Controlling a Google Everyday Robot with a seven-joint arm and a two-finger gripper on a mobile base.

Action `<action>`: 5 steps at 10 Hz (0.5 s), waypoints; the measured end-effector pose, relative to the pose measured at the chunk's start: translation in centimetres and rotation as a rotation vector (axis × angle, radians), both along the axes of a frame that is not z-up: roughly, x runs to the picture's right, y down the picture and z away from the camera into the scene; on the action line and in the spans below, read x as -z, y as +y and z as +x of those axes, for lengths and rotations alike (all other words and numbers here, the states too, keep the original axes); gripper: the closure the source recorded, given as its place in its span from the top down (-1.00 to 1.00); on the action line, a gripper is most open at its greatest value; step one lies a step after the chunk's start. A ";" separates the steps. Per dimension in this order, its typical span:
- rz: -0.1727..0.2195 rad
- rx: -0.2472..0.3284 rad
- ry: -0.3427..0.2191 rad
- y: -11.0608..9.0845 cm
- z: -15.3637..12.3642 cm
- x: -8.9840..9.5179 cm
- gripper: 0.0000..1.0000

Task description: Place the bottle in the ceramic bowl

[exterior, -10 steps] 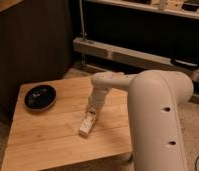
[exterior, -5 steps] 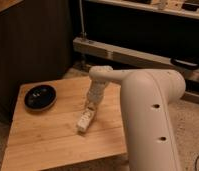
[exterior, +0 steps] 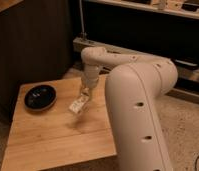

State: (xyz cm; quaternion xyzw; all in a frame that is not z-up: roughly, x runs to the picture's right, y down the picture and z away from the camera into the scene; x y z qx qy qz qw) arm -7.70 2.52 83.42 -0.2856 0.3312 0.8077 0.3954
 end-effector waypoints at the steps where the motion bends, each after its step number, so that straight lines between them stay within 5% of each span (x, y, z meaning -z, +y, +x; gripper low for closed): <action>1: 0.008 -0.007 0.006 -0.9 -1.1 -0.2 -1.00; 5: 0.075 -0.110 -0.022 -2.1 -1.3 -0.3 -1.00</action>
